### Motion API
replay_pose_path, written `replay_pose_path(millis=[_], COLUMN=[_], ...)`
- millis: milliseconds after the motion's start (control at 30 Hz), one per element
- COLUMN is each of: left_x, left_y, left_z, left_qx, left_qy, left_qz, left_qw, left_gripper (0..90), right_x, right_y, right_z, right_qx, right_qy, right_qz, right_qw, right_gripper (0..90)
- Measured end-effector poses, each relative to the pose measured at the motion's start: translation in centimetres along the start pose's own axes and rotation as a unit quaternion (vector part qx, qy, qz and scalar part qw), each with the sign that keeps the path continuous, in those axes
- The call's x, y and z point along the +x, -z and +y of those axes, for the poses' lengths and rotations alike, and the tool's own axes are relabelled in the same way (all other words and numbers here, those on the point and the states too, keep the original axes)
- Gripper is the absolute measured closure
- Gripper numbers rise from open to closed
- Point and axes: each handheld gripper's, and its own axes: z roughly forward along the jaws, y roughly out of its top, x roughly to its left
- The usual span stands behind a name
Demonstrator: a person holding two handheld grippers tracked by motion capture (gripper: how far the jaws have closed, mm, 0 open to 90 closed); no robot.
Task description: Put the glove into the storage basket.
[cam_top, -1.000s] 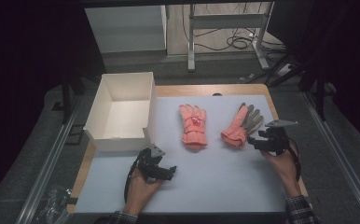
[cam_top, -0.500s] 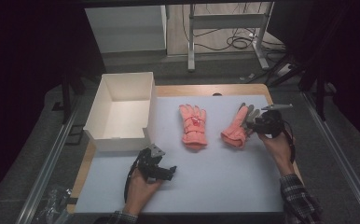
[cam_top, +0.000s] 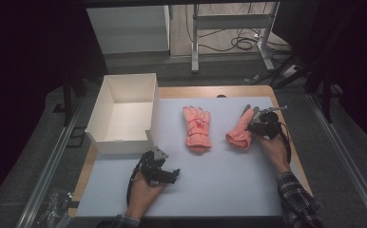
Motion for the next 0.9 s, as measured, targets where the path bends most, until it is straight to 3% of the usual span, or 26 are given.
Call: replay_pose_path(millis=[167, 633, 900], left_x=[0.0, 0.0, 0.0], left_y=[0.0, 0.0, 0.0], left_z=[0.0, 0.0, 0.0], left_qx=[0.0, -0.001, 0.0], left_qy=[0.0, 0.0, 0.0], left_qz=[0.0, 0.0, 0.0], left_qw=[1.0, 1.0, 1.0], left_gripper=[2.0, 2.0, 2.0], right_x=[-0.4, -0.2, 0.1], right_y=[0.2, 2.2, 4.6], right_z=[-0.2, 0.3, -0.3], right_qx=[-0.005, -0.013, -0.012], right_qy=[-0.018, -0.002, -0.01], right_qz=[0.01, 0.016, 0.056], right_qw=[0.9998, 0.9998, 0.9983], right_gripper=[84.7, 86.0, 86.0])
